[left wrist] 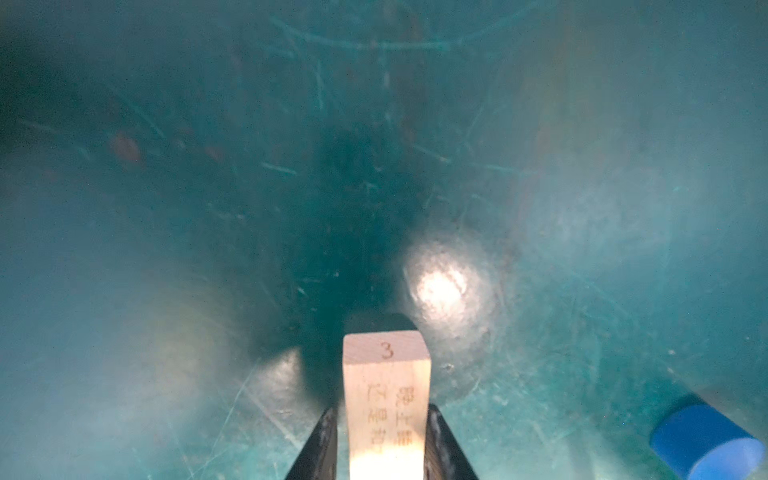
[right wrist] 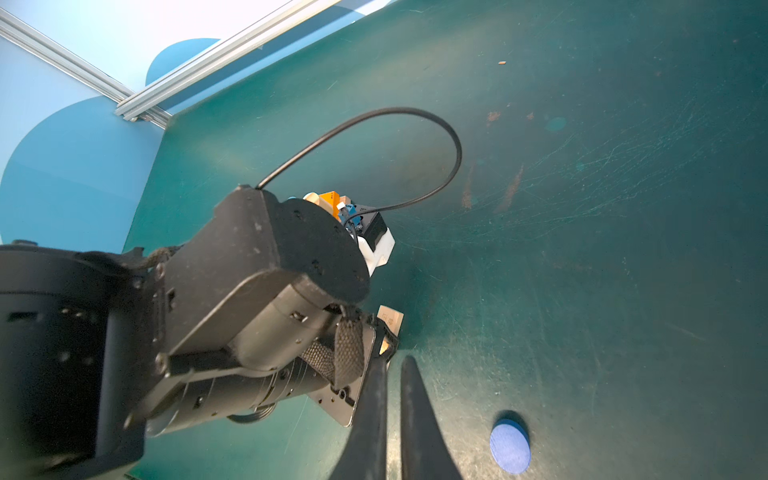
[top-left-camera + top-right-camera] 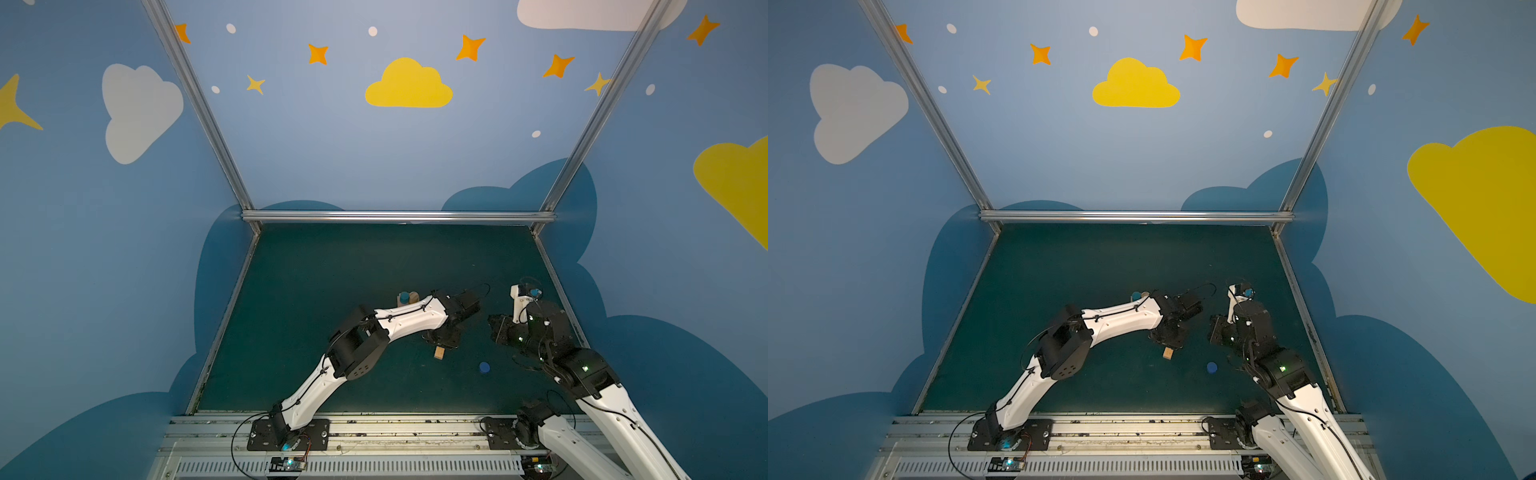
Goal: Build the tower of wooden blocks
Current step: 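Close the left gripper on the long wooden block and lift it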
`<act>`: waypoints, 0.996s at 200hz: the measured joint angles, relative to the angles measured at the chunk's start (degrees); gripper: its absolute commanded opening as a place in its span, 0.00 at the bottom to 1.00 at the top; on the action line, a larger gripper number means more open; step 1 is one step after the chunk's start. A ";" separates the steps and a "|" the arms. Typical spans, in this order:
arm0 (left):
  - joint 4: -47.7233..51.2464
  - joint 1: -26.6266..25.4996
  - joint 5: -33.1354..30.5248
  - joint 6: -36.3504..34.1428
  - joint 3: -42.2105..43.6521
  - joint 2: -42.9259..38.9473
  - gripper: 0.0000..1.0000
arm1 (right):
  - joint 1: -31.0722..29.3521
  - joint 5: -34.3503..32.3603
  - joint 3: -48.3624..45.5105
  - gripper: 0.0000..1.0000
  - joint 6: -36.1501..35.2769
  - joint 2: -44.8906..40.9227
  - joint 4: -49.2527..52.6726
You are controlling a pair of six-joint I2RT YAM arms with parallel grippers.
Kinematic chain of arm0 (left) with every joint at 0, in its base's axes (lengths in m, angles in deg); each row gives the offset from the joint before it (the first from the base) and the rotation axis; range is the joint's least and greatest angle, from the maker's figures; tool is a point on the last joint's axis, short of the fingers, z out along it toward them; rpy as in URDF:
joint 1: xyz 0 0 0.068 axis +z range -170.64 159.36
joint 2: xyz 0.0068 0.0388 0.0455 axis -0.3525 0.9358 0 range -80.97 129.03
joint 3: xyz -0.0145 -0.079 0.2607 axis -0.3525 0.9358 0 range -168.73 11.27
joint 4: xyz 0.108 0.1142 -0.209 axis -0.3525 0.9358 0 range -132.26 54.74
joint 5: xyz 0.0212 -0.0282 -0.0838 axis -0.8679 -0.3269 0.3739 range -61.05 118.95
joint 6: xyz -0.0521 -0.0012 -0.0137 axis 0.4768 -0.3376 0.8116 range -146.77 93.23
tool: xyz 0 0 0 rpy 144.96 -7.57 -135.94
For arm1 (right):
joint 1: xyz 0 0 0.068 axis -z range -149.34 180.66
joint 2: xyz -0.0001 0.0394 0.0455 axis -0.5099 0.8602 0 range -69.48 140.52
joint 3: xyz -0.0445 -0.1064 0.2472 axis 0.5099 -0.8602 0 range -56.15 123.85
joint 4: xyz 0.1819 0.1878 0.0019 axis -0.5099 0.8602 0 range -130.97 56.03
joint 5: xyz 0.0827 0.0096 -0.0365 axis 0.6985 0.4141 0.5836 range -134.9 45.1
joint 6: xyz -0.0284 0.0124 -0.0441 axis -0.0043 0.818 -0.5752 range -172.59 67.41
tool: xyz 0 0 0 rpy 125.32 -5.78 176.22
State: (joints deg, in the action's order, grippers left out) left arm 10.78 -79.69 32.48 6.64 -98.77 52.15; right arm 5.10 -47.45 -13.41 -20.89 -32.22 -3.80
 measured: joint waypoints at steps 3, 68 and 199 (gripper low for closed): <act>0.00 0.00 -0.02 0.00 0.00 0.00 0.34 | 0.00 0.00 0.00 0.09 0.00 0.00 0.00; 0.04 -0.17 -0.09 -0.11 0.00 -0.02 0.37 | 0.04 0.02 0.00 0.09 0.02 0.00 0.00; 0.04 -0.26 -0.85 0.07 0.55 -0.37 0.13 | 0.28 0.00 0.00 0.09 0.04 -1.29 0.74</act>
State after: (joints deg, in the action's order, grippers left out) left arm 10.82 -79.95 31.63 6.71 -98.22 51.78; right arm 5.38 -47.45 -13.41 -20.84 -33.51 -3.06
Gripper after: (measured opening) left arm 0.247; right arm 0.093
